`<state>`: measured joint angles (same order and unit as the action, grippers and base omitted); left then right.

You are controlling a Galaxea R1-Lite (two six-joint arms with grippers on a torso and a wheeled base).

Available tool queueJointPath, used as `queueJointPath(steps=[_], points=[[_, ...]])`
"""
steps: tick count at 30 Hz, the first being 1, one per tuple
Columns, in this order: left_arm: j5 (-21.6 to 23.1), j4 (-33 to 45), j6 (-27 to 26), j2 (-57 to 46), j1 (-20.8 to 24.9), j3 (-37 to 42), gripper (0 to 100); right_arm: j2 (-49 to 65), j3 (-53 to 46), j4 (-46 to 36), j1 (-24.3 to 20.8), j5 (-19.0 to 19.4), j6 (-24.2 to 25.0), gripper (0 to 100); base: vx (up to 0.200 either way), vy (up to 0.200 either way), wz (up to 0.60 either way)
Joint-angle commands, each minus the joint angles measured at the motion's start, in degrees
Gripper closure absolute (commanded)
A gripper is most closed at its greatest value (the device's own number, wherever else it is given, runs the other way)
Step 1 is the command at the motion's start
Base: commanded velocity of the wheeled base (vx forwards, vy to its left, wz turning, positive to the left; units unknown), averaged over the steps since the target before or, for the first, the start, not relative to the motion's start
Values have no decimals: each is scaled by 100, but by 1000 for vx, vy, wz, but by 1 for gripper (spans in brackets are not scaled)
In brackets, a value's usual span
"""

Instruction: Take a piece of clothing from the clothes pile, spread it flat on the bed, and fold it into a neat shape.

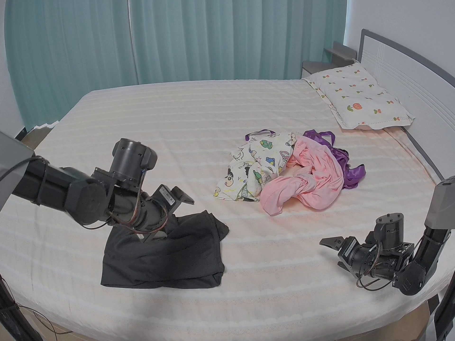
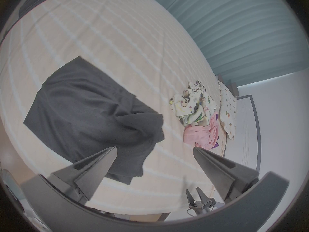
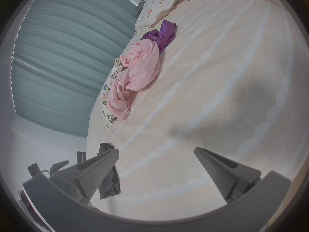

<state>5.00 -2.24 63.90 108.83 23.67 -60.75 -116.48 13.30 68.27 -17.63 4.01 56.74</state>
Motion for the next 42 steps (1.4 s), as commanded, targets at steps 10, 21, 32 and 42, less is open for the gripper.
queueJointPath(steps=[10,21,32,42], points=[[739,-1832,-1,-424,-926,2330,0,-94,182,-6,-487,30,-259,0,-40,0,0],[1434,-2254,26,-98,-1383,2471,0,-1184,2344,-534,-1313,469,-1130,0,0,127,0],[1601,-2448,8,-46,-1937,2541,0,-1544,2142,-182,-1375,566,-1165,0,0,200,0],[1601,-2500,-36,-19,-2253,2480,0,-1465,2054,-42,-1234,548,-1244,0,0,180,0]])
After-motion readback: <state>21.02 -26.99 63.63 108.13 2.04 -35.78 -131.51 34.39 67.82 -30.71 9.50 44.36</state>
